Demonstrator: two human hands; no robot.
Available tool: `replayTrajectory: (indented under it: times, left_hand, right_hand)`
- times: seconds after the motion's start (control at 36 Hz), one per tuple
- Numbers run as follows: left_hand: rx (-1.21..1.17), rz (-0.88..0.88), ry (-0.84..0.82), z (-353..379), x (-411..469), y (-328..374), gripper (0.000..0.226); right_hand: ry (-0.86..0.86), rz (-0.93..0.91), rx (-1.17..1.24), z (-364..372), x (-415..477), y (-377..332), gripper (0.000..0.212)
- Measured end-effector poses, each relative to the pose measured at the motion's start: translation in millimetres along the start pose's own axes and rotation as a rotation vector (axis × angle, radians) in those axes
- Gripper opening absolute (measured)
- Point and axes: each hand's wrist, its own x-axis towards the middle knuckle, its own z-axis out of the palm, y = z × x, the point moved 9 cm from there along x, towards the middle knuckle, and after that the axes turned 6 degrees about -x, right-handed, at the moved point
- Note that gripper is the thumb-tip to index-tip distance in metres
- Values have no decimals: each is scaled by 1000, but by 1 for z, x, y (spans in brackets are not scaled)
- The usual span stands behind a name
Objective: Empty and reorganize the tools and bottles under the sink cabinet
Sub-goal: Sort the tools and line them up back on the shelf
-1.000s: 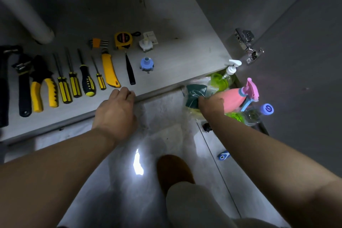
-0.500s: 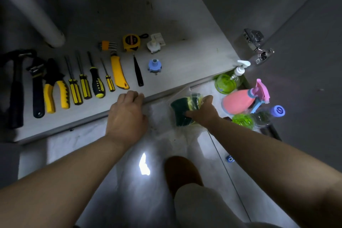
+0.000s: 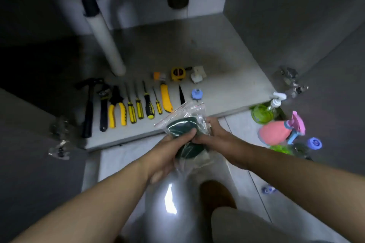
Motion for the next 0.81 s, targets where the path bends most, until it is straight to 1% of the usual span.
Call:
replayTrajectory:
  times: [0.08,0.17,0.22,0.28,0.33,0.42,0.47,0.53,0.58,0.64,0.69,0.75,0.81]
  left_hand:
    - [50,130,-50,21,-39,56,44]
    - [134,271,-12,39,-88,107,46]
    - [140,346,40,47,-122,133,52]
    - [127,402,44,56,-154,152,59]
    - [100,454,26,64,-185,165,58]
    - [84,549,38,65,-223,173,46]
    - [100,625,101,59,-239,172,43]
    - [83,657,169,51,-248,165,46]
    - [74,659,192,46,-252,156,55]
    - [87,642,185,45,-253,148,65]
    - [124,640,197,45,-253,146,71]
    - [148,676,232,45,-256,150,73]
    - [142,715,264,45,-257,156,69]
  right_hand:
    - [-31,-80,24,7,-19,-74,57]
    - [-53,-174,-46,21,-47,-145,45]
    - [-1,-224,-125,26,-69,-184,36]
    - [63,-265,-150,30,-89,-213,35]
    - [139,-300,-109,33,-107,-233,32]
    - [319,-352,-63,35,-132,-245,24]
    - [388,-409,-59,42,-149,-247,28]
    - [410,-436,-79,53,-164,-245,36]
    - [401,-465,-74,62,-179,-242,34]
    - [342,-483,-9,72,-191,-239,28]
    - [194,-496,100,84,-201,-239,36]
    - [33,-517,147,96,-210,-242,38]
    - [-20,-509,118,98,-211,-243,42]
